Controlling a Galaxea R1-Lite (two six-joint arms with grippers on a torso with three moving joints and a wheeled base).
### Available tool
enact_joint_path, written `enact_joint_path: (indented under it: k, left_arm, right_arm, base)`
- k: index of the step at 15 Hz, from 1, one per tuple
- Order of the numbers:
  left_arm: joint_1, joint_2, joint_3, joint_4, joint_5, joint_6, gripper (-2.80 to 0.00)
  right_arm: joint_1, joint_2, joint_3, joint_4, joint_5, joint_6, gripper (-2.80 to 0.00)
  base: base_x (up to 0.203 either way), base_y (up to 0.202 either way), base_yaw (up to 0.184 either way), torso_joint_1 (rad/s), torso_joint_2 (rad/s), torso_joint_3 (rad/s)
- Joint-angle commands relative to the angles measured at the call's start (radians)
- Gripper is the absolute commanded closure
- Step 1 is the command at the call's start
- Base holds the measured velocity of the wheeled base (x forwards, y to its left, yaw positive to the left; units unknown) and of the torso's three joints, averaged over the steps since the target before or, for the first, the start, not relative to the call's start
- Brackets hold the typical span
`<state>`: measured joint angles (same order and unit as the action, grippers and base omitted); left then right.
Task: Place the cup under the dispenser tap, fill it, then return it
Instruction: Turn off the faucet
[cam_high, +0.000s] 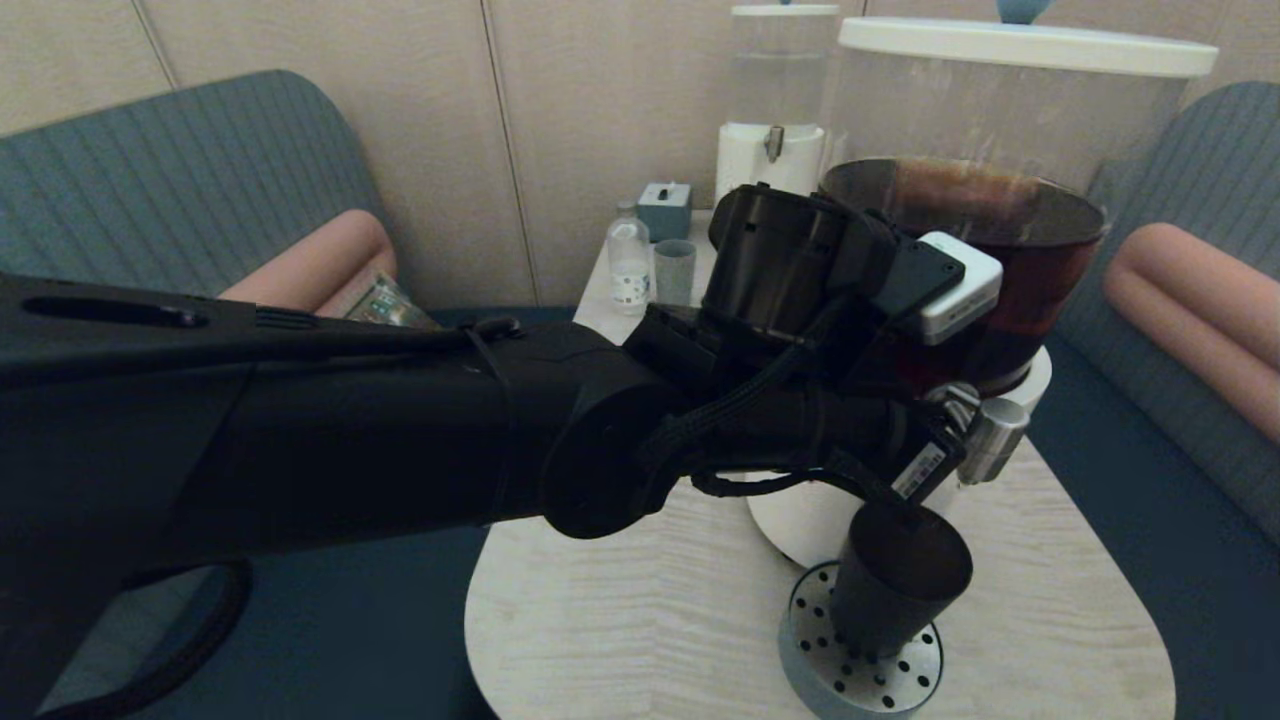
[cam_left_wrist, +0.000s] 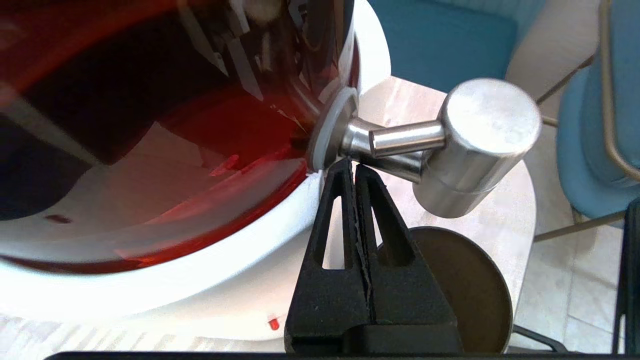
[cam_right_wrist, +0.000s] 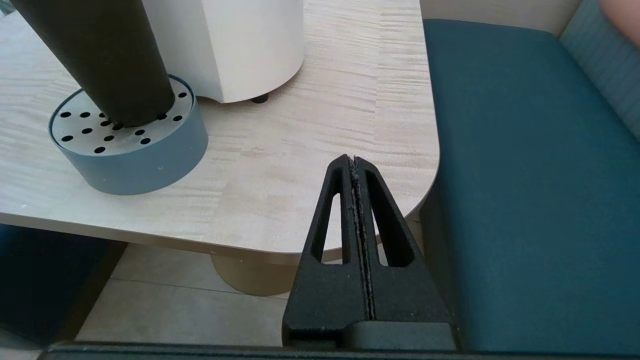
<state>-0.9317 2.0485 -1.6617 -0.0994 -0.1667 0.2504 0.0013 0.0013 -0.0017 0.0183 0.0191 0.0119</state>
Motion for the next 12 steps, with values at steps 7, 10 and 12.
enact_joint_path:
  k: [7,10,12]
  left_arm:
    - [0.008,-0.129,0.047,0.137,0.037,0.002,0.00]
    - [0.015,-0.154,0.050,0.260,0.079,0.043,0.00]
    - [0.021,-0.154,0.030,0.333,0.133,0.128,0.00]
  right_arm:
    - [0.000,0.000,0.000,0.000,0.001,0.000,0.00]
    - [0.000,0.000,0.000,0.000,0.001,0.000,0.00]
    - [0.000,0.000,0.000,0.000,0.001,0.000,0.00]
  base:
    - [0.000,0.000,0.000,0.000,0.00,0.000]
    - [0.000,0.000,0.000,0.000,0.00,0.000]
    - [0.000,0.000,0.000,0.000,0.00,0.000]
